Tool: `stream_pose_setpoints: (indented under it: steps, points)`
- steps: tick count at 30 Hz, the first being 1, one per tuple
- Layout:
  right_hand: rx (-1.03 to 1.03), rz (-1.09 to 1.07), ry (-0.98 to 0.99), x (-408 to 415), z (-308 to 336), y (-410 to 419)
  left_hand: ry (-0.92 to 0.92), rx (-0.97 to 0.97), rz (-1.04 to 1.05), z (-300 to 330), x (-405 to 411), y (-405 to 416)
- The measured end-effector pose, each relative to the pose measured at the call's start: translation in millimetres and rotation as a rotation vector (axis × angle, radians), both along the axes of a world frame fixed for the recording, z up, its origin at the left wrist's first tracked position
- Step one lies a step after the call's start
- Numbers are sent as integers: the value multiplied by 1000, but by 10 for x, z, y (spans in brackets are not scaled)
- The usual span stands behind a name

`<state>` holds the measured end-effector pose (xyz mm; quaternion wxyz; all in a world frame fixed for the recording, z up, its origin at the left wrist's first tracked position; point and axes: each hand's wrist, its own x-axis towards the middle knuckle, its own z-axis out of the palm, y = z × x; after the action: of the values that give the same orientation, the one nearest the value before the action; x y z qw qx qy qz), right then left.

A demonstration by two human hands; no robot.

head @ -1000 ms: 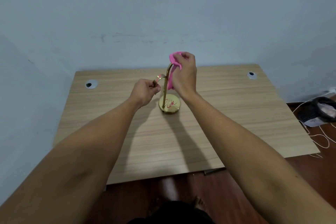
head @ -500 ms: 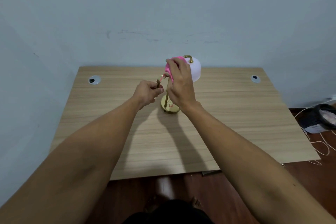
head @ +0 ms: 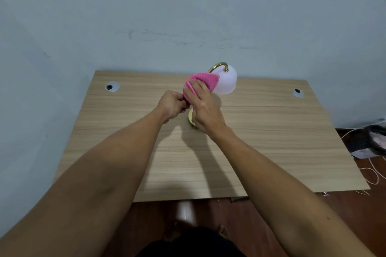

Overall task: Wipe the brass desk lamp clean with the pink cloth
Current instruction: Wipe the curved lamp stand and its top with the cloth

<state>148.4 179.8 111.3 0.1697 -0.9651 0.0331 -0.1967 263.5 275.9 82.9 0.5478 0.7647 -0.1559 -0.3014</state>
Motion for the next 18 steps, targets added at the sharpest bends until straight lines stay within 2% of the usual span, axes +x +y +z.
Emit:
stream_pose_setpoints:
  steps: [3, 6, 8, 13, 15, 18]
  points:
    - [261, -90, -78, -5, 11, 119, 11, -25, -10, 4, -13, 0]
    - [316, -130, -129, 16, 41, 147, 28, -35, 6, -14, 7, 16]
    - [263, -115, -140, 17, 53, 123, 30, -38, 0, -21, 12, 12]
    - [-149, 117, -67, -43, 93, -91, 23, -16, -1, -38, 25, 27]
    - [-114, 55, -77, -51, 132, -90, 25, -26, 5, -46, 11, 12]
    - [21, -151, -68, -29, 161, 3, 29, -32, 8, -27, -2, -5]
